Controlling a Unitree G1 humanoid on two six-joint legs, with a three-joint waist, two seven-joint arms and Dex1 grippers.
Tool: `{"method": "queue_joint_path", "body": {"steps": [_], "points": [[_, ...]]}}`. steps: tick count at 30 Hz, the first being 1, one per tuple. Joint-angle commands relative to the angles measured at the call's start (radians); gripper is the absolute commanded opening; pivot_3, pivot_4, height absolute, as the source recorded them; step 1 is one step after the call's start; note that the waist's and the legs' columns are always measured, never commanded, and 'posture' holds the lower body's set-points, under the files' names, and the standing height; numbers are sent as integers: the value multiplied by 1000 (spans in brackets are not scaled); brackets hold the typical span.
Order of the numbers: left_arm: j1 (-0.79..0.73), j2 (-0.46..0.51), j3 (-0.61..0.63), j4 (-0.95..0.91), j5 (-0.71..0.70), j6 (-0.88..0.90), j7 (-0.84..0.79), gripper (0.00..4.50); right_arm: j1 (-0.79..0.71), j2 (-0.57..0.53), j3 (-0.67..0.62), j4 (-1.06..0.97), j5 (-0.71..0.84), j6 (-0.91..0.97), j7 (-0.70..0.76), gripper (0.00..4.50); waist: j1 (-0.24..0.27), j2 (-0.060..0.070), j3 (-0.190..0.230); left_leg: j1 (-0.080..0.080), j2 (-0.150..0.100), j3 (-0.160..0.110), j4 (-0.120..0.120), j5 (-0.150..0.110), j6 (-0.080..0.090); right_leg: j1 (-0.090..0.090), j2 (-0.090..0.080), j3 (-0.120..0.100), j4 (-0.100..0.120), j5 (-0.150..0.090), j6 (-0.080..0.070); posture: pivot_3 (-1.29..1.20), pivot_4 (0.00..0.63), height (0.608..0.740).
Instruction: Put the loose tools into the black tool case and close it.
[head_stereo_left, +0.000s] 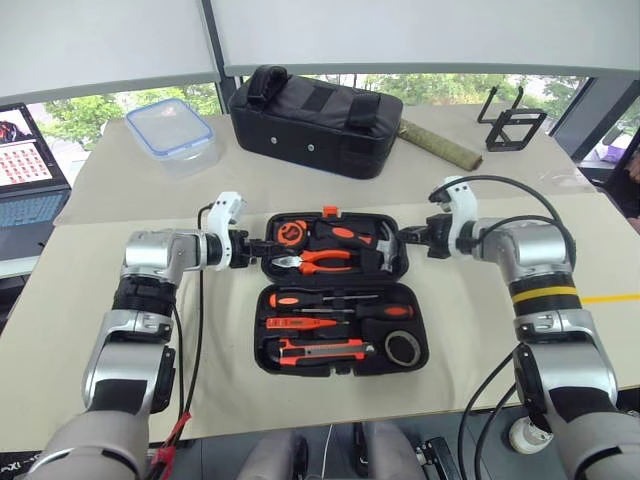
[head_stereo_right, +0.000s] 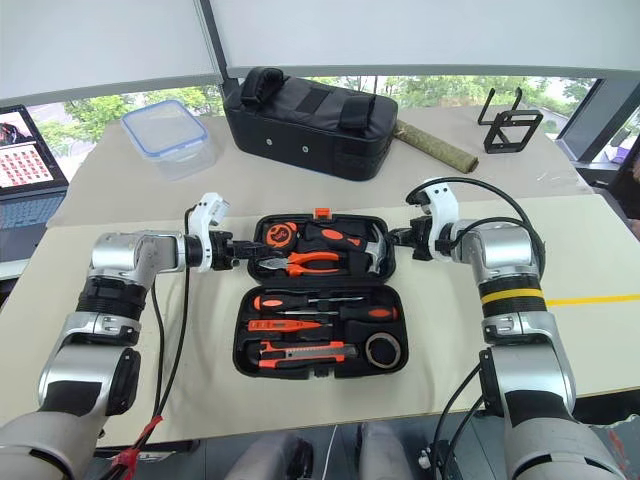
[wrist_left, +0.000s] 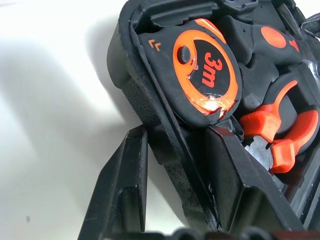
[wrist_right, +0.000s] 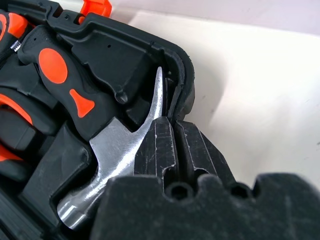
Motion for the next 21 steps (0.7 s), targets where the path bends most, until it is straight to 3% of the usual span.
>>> {"method": "queue_joint_path", "body": {"steps": [1,7,11,13,21], "points": [[-64,-42,76,-40,-27,-187,37,1284,-104,42,-57,-5,24,-125,-49,0,-3,0,0,-2,0,0,0,0,0,-2,0,0,0,0,0,0,150,714],[-47,-89,72,-42,37,-503,88,1284,-99,62,-54,-5,-44,-363,-129,0,-6,0,0,-13,-2,0,3,1,-2,-18,-3,-2,10,0,0,0,150,714],[38,-90,33,-81,111,-662,112,1284,0,83,-72,-118,-38,-396,-171,0,-10,0,0,-14,-4,0,4,1,-1,-18,-4,-2,9,0,0,0,150,714],[136,-100,16,-176,147,-749,150,1284,121,96,-57,-224,-70,-480,-201,0,-12,0,0,-13,-4,0,4,1,-1,-18,-4,-1,10,0,0,0,150,714],[324,-121,48,-424,200,-783,333,1284,356,127,-63,-419,-150,-712,-327,0,-6,0,0,-11,-4,1,6,1,-1,-15,-2,-1,11,0,0,0,150,714]]}}
